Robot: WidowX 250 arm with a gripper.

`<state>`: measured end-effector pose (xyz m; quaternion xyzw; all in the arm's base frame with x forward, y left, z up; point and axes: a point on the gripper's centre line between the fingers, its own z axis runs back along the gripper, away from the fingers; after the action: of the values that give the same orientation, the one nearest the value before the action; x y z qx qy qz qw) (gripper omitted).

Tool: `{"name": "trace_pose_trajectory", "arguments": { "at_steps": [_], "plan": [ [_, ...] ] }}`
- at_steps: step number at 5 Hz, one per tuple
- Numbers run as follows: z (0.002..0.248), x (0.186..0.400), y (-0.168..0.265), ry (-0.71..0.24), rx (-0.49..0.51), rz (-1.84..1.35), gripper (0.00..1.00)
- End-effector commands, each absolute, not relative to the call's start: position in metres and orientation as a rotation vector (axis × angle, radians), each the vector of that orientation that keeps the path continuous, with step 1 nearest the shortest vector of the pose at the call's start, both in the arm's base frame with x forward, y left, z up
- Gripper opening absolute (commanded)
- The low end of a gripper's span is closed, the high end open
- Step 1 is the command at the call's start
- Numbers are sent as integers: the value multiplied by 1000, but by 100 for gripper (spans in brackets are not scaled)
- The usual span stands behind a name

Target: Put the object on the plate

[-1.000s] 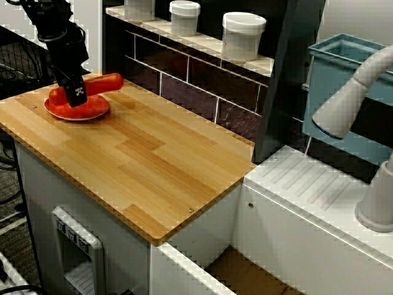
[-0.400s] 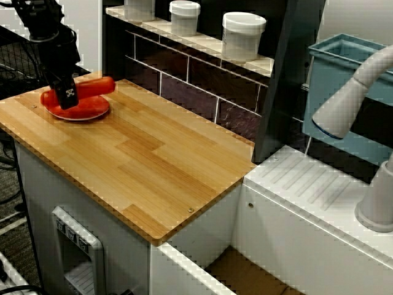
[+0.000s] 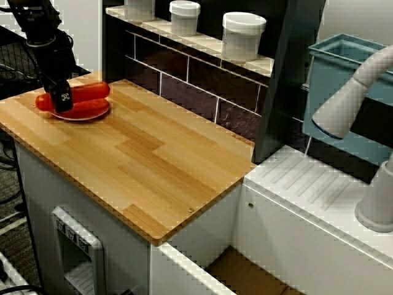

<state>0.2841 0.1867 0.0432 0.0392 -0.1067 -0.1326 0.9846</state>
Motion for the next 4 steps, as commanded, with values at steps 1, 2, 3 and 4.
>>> {"name": "trace_pose_trajectory", "arguments": {
  "at_steps": [1, 2, 3, 4],
  "plan": [
    [52, 280, 196, -228, 98, -260, 100],
    [55, 282, 197, -229, 95, -260, 100],
    [60, 288, 204, -224, 84, -258, 100],
    [60, 288, 204, -224, 84, -258, 100]
  ]
}}
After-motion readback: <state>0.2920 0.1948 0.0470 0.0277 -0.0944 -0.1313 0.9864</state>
